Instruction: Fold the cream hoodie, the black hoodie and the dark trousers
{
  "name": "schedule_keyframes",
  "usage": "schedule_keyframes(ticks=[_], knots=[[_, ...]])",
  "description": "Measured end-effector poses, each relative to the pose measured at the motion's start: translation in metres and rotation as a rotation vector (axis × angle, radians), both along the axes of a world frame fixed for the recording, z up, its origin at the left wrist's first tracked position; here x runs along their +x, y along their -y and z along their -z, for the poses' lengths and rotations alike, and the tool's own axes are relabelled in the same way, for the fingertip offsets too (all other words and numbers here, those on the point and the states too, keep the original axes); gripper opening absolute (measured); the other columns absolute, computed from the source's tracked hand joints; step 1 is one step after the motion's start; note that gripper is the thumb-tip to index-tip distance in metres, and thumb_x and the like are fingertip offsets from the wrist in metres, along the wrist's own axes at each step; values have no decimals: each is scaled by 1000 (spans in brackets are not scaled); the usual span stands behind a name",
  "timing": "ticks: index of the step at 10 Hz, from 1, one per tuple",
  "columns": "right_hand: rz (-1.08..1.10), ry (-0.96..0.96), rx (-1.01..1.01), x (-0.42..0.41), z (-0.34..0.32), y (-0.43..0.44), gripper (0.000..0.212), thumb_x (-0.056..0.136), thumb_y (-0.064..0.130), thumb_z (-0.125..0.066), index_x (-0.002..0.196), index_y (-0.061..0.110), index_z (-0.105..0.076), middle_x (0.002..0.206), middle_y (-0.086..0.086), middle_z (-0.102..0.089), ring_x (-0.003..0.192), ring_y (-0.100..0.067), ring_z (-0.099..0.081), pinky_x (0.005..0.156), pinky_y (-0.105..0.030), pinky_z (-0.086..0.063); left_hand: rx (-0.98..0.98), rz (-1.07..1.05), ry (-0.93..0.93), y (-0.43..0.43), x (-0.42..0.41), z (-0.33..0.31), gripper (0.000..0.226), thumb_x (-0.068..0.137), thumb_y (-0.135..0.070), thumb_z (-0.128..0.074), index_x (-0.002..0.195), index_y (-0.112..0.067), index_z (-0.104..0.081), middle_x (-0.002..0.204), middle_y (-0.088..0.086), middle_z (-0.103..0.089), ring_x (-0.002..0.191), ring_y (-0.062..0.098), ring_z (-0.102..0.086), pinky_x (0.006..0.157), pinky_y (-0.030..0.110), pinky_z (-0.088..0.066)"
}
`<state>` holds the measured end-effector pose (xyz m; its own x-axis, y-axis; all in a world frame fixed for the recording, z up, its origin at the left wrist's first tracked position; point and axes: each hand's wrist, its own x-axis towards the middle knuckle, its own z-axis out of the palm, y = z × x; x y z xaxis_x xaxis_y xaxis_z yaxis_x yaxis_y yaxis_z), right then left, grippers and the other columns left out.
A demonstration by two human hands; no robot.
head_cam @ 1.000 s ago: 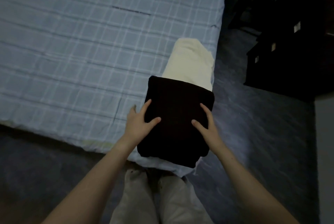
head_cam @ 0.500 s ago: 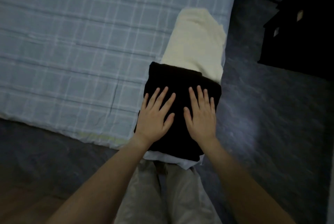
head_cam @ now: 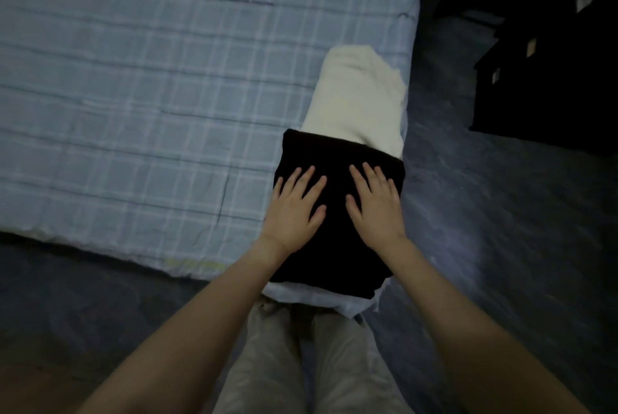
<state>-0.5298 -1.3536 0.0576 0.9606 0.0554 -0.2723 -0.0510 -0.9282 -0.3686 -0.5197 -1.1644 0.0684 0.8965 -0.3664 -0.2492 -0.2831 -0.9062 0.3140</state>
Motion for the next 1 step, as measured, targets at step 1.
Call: schedule_keyframes(ticks=[1], knots=[[29, 71, 77, 9, -47, -1, 51, 103, 27, -44, 152, 18, -36, 158, -7, -35, 145, -25, -33, 118, -46, -27, -41, -18, 10, -4, 8, -42, 63, 90, -47, -26, 140, -18, -52, 144, 7, -50, 133, 30, -44, 107, 43, -36]])
